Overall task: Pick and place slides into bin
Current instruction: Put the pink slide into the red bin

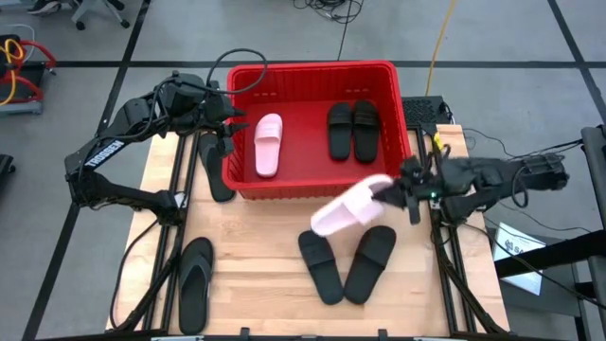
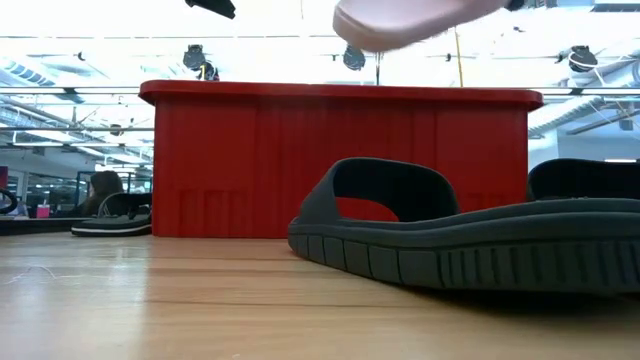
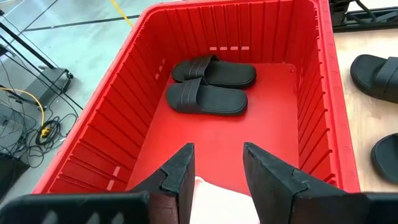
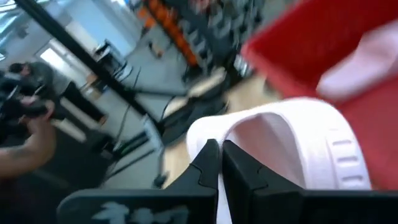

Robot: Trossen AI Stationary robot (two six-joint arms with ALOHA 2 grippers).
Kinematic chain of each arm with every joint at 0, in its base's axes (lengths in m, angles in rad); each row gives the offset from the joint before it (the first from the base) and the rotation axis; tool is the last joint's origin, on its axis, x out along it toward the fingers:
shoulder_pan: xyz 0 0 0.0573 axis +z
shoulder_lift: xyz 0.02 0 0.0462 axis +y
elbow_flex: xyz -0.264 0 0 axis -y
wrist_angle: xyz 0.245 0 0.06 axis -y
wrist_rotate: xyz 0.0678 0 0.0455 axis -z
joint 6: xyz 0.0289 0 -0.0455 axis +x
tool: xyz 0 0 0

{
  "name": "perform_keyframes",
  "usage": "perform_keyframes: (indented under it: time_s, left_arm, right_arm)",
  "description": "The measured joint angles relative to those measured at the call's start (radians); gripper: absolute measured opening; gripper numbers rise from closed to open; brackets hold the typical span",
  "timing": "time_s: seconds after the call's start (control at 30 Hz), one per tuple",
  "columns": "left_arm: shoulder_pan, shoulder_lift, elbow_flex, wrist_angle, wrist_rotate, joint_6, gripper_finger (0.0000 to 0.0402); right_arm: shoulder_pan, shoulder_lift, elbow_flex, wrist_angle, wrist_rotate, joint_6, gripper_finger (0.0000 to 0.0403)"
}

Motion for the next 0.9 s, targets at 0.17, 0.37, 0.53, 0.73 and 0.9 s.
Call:
perform_keyframes:
  time_s: [0.17, 0.37, 0.53, 0.73, 0.9]
  left_arm:
    - [0.0, 0.0, 0.0, -0.006, 0.0, 0.0, 0.0134]
    - [0.0, 0.0, 0.0, -0.021, -0.001, 0.0, 0.0134]
    - [0.0, 0.0, 0.0, -0.023, -0.003, 0.0, 0.0134]
    - [0.0, 0.0, 0.0, -0.023, -0.01, -0.001, 0.0134]
    - [0.0, 0.0, 0.0, -0.023, -0.01, -0.008, 0.0134]
  right_arm:
    - [-0.155, 0.041, 0.092, 0.114, -0.006, -0.266, 0.0]
    - [-0.326, 0.121, 0.224, 0.208, -0.004, -0.546, 0.0]
    - [-0.472, 0.224, 0.342, 0.204, -0.042, -0.604, 0.0]
    - [-0.617, 0.397, 0.453, 0.196, -0.291, -0.617, 0.0]
    - [-0.714, 0.523, 0.556, 0.103, -0.433, -0.637, 0.0]
